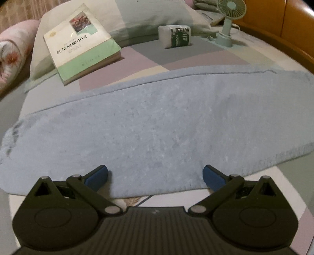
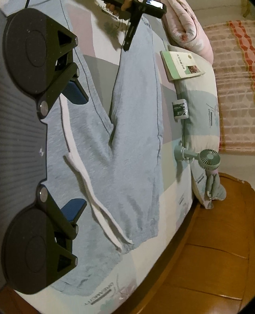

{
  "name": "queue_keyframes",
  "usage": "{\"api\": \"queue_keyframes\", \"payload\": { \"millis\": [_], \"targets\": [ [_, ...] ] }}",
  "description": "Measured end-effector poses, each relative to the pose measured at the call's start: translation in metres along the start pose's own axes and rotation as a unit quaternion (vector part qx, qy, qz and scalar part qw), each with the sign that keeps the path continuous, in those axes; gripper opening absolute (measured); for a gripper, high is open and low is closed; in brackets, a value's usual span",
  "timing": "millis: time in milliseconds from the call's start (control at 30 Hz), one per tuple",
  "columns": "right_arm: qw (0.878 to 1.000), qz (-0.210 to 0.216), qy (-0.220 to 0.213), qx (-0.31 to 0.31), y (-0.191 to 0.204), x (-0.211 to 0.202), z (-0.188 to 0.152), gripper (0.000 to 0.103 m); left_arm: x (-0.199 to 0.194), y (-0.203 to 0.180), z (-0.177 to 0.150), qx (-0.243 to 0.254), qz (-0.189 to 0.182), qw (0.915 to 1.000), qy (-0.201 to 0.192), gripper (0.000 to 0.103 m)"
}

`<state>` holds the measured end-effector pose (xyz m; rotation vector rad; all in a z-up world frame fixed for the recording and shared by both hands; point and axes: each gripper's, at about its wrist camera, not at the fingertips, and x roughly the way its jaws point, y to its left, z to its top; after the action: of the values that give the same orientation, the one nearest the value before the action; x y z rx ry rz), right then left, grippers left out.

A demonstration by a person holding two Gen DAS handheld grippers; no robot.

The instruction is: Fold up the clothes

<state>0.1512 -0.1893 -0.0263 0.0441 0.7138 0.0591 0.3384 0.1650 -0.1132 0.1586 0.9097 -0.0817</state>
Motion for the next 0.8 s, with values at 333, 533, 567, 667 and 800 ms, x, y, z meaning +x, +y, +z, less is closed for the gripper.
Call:
{"api": "queue_keyframes", "payload": {
  "millis": [333, 533, 567, 667, 800],
  "targets": [
    [1.000, 0.000, -0.002, -0.013, 0.007, -0.003, 0.000, 0.103, -0.040, -0.112, 0.041, 0.076, -0.109, 0.9857, -0.103, 0.102],
    [1.000, -0.009, -0.004, -0.021, 0.008, -0.006, -0.003, 0.103, -0.010, -0.184, 0.046, 0.117, -0.141, 0.9792, -0.088, 0.102],
    [1.000, -0.009, -0.004, -0.020, 0.007, -0.006, -0.004, 0.103, -0.002, -0.189, 0.045, 0.114, -0.140, 0.9805, -0.076, 0.102],
    [1.000, -0.011, -0.002, -0.018, 0.003, -0.007, -0.007, 0.103, 0.007, -0.191, 0.032, 0.125, -0.127, 0.9825, -0.052, 0.102],
    [1.000, -0.010, 0.005, -0.004, -0.005, -0.003, -0.011, 0.103, -0.004, -0.171, 0.025, 0.109, -0.119, 0.9859, -0.045, 0.102]
  ]
}}
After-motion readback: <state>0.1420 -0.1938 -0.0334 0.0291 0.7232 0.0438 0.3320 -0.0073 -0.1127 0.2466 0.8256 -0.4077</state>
